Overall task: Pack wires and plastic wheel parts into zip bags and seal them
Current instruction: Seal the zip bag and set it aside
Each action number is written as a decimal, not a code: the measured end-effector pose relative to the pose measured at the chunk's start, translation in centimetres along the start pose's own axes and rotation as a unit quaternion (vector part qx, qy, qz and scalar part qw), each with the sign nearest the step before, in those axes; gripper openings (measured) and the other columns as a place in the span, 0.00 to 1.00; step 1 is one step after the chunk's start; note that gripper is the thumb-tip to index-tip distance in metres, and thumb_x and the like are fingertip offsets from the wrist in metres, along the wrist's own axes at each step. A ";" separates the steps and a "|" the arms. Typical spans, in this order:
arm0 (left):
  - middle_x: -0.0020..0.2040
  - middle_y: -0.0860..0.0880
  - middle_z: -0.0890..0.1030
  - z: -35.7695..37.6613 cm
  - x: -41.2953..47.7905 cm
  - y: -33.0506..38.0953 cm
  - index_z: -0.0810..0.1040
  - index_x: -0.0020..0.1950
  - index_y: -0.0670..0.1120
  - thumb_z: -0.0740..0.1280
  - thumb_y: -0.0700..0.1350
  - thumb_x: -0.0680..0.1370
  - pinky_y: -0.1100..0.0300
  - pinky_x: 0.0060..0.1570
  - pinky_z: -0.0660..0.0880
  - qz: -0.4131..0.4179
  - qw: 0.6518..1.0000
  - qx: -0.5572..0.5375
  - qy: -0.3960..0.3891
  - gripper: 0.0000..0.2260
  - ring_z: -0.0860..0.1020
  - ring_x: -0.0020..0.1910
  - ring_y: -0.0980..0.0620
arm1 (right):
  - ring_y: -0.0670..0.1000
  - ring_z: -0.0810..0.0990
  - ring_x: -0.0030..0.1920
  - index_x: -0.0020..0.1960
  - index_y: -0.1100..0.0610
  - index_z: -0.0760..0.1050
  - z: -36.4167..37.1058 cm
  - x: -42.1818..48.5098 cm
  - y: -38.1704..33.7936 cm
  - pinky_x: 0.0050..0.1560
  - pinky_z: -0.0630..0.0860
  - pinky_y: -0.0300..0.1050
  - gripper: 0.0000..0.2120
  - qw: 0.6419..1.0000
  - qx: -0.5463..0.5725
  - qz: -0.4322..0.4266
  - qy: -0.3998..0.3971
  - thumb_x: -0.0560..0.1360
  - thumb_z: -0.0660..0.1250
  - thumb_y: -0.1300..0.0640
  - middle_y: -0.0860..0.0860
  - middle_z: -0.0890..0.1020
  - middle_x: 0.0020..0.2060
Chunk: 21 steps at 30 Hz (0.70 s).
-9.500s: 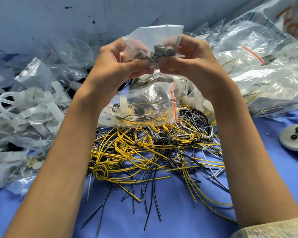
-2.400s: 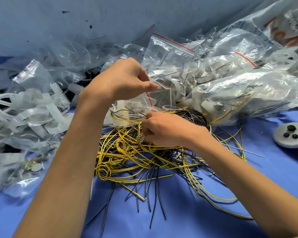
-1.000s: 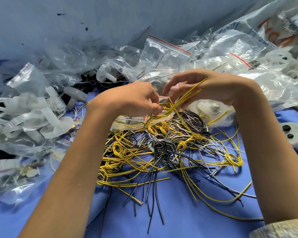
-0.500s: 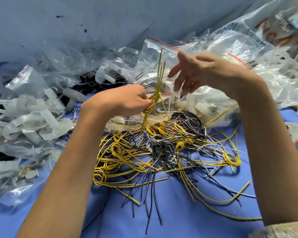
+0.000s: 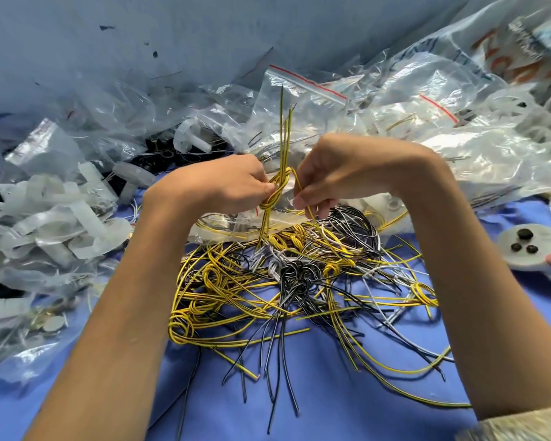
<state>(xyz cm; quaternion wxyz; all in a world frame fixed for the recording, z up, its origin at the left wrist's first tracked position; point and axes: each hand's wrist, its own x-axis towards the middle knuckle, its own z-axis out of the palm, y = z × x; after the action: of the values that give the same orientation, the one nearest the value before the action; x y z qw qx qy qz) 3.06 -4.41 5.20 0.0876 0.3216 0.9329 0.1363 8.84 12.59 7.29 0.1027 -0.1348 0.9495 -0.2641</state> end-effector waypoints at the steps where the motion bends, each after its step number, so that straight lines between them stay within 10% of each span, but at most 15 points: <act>1: 0.56 0.37 0.79 0.0 0.0 -0.1 0.77 0.42 0.37 0.56 0.48 0.81 0.49 0.57 0.72 -0.006 1.000 0.000 0.000 0.18 0.77 0.53 0.41 | 0.43 0.83 0.33 0.38 0.57 0.81 0.0 0.0 0.0 0.34 0.77 0.32 0.07 1.000 -0.006 0.013 -0.009 0.73 0.70 0.56 0.49 0.85 0.31; 6: 0.56 0.37 0.79 -0.1 -0.1 -0.4 0.77 0.44 0.35 0.57 0.47 0.81 0.49 0.58 0.71 -0.019 0.999 -0.029 -0.001 0.18 0.76 0.55 0.41 | 0.44 0.82 0.29 0.35 0.57 0.79 0.0 -0.4 0.1 0.30 0.75 0.32 0.11 0.997 0.000 0.057 -0.048 0.71 0.72 0.52 0.48 0.83 0.28; 14: 0.36 0.46 0.75 -0.7 -0.8 0.1 0.76 0.37 0.44 0.61 0.47 0.76 0.56 0.39 0.68 0.008 0.997 -0.074 -0.003 0.11 0.69 0.39 0.48 | 0.43 0.75 0.34 0.43 0.45 0.79 -0.2 -0.3 -1.4 0.38 0.73 0.40 0.12 0.979 0.021 -0.151 0.136 0.66 0.77 0.59 0.43 0.79 0.33; 21: 0.45 0.38 0.77 -0.7 -0.8 0.1 0.78 0.49 0.35 0.55 0.50 0.75 0.49 0.47 0.70 0.021 0.994 -0.103 0.006 0.20 0.71 0.44 0.47 | 0.50 0.76 0.39 0.56 0.50 0.81 0.2 0.8 -0.5 0.42 0.73 0.41 0.16 0.973 -0.088 -0.122 0.176 0.68 0.75 0.58 0.50 0.78 0.42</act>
<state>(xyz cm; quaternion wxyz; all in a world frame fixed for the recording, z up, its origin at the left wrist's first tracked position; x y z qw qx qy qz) 3.61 -4.97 6.00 0.1116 0.3296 0.9073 0.2358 8.23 11.85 7.26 -0.1109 -0.2092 0.9487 -0.2096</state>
